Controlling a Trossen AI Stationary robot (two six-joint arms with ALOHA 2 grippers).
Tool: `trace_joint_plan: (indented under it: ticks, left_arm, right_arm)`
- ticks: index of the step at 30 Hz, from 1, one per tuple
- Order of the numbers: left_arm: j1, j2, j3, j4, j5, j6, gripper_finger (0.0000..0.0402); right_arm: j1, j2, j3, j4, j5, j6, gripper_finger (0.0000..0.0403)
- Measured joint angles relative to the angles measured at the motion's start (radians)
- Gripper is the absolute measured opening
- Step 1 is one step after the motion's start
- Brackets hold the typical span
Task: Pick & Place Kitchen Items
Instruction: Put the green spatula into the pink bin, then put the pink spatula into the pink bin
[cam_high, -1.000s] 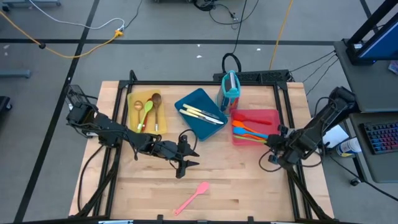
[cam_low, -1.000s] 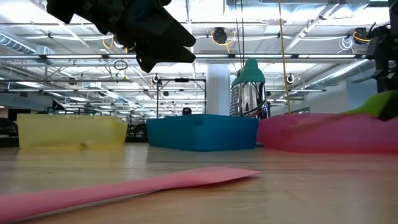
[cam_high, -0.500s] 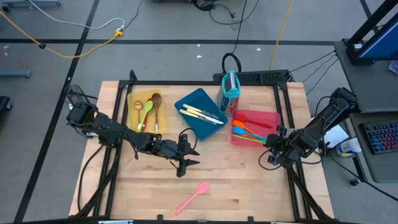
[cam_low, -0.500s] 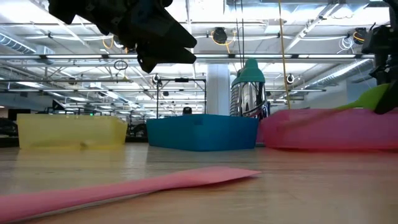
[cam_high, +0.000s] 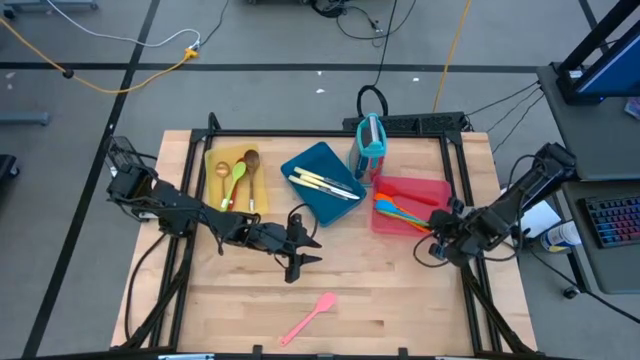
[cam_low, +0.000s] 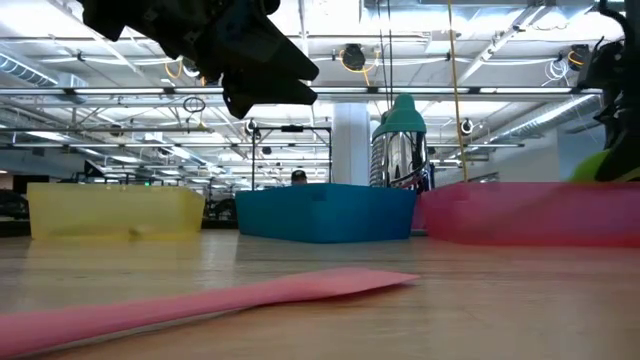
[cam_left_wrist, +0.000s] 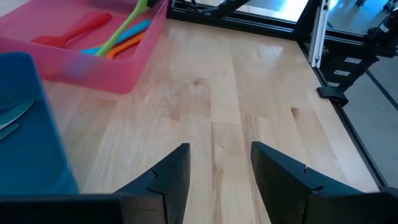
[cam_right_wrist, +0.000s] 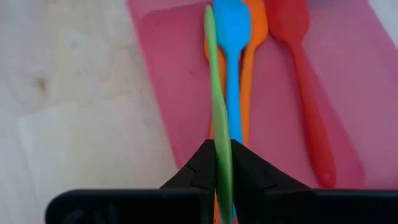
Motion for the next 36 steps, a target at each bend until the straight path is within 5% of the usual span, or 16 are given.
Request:
trace_joint_plan:
  ticks: [21,36]
  left_arm:
    - [0.000,0.000,0.000,-0.002,0.000,0.000,0.0175]
    - [0.000,0.000,0.000,0.000,0.001,-0.030,0.0175]
  right_arm:
    - [-0.147,-0.001,-0.173,0.204,-0.072,0.018,0.0093]
    - [-0.157,0.000,-0.100,0.257,0.113,-0.201,0.0150]
